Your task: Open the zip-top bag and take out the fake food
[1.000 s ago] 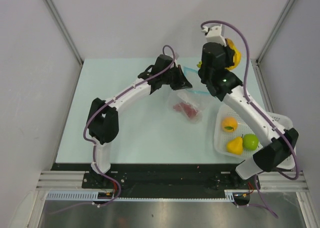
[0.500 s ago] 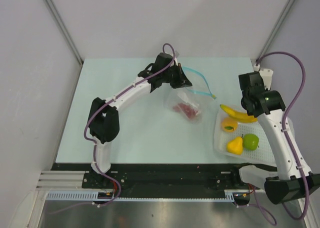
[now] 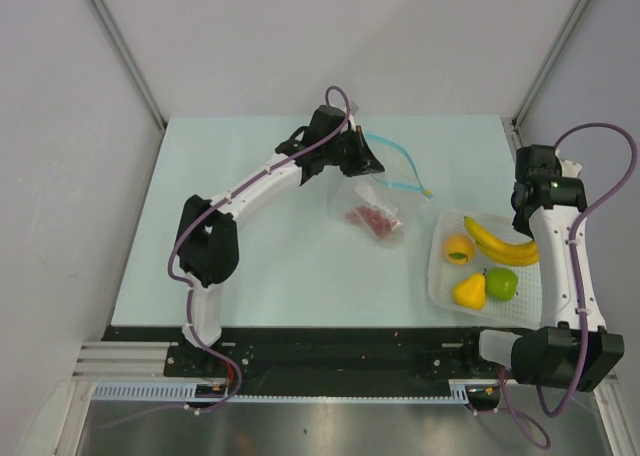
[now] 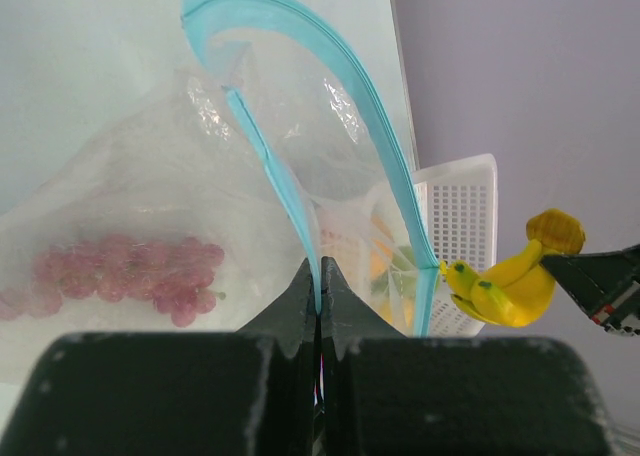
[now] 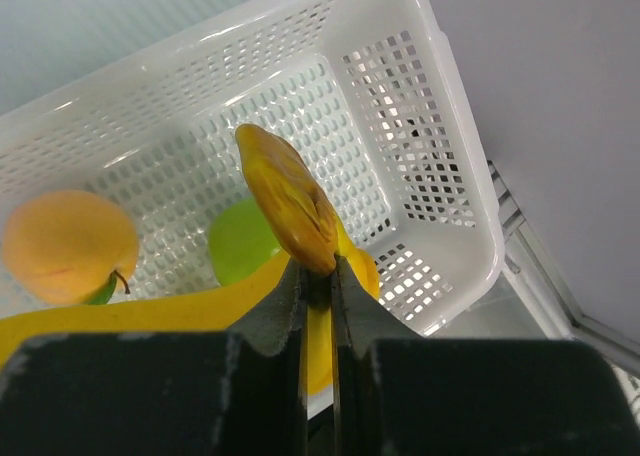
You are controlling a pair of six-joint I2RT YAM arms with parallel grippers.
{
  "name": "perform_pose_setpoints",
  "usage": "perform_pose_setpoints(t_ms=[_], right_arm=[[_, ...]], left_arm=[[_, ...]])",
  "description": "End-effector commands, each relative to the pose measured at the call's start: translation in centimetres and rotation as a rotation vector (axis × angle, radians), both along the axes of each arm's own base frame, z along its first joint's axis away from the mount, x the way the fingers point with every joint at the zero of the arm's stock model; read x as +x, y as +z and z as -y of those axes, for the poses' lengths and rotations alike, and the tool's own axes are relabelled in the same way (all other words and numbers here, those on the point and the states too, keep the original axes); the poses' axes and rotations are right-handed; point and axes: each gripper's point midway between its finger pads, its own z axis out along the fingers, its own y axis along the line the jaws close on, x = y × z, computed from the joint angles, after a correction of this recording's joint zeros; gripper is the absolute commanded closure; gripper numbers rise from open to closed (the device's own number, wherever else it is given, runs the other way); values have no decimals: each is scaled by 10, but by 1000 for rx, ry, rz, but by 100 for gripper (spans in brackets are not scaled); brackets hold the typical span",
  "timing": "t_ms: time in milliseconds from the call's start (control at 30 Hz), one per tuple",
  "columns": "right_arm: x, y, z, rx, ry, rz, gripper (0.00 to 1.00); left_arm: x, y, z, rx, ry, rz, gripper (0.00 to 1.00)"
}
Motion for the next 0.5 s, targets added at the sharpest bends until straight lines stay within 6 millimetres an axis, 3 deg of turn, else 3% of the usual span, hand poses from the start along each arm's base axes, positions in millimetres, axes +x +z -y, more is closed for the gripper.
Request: perform_pose_setpoints(t_ms=[0,100,133,200,233,367,467], right_arm=[[2,4,18,-111,-40,-24,100],[3,2,24,-144,-51,-54,94],[3,2,26,-152,-55,-62,81],[3,2,28,-165,-57,-72,75],[4,2,28,-164,-55,-73,63],[4,4,26,-162,-38,-65,37],[7,5,15,-126,5,-46,33]], left_arm=[[4,30,0,-32,-23,86,100],[3,30,2,-41,-35,86,100],[3,29,3,-41,-38,84,100],[2,30,4,-47,-43,82,100],[3,31,5,-50,-45,86,100],[2,34,6,-62,-54,87,100],[0,37,8,-70,-59,86,100]])
